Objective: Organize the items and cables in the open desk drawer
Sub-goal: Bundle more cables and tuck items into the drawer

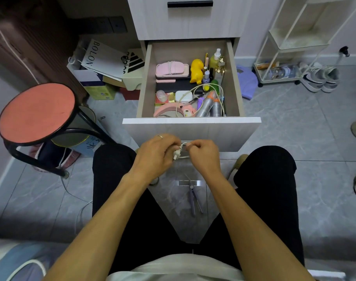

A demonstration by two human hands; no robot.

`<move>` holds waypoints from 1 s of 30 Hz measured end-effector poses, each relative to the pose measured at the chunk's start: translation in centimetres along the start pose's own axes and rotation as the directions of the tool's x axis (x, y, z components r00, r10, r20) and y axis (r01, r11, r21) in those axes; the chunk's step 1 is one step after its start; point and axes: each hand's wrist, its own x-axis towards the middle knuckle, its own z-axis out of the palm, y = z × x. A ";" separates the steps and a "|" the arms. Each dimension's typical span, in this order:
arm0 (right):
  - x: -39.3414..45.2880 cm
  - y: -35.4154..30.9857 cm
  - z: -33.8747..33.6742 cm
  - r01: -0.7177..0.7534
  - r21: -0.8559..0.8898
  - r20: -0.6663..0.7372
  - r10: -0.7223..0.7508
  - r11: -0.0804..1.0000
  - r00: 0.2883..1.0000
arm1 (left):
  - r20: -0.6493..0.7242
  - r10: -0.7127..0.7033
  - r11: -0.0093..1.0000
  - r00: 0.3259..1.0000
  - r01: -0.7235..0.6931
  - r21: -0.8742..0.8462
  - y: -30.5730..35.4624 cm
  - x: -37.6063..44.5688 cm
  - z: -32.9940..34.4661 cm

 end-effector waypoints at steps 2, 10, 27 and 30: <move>0.1 -0.1 0.1 0.001 -0.012 0.000 -0.001 1.000 1.000 | -0.077 -0.158 0.971 0.984 0.141 -0.194 0.2 -0.3 0.0; 0.2 1.4 -0.5 -0.097 -0.018 -0.048 0.097 0.995 0.994 | -0.060 -0.411 0.805 0.910 0.331 -0.493 0.9 -1.2 -0.3; -0.9 1.7 -2.2 0.349 -0.005 0.260 -0.336 0.937 0.905 | 0.120 -0.529 0.560 0.840 0.452 -0.694 0.7 0.0 -2.0; -1.1 0.0 -2.4 0.283 0.150 0.411 -0.320 0.947 0.853 | 0.151 -0.502 0.555 0.852 0.451 -0.699 0.9 0.0 -2.4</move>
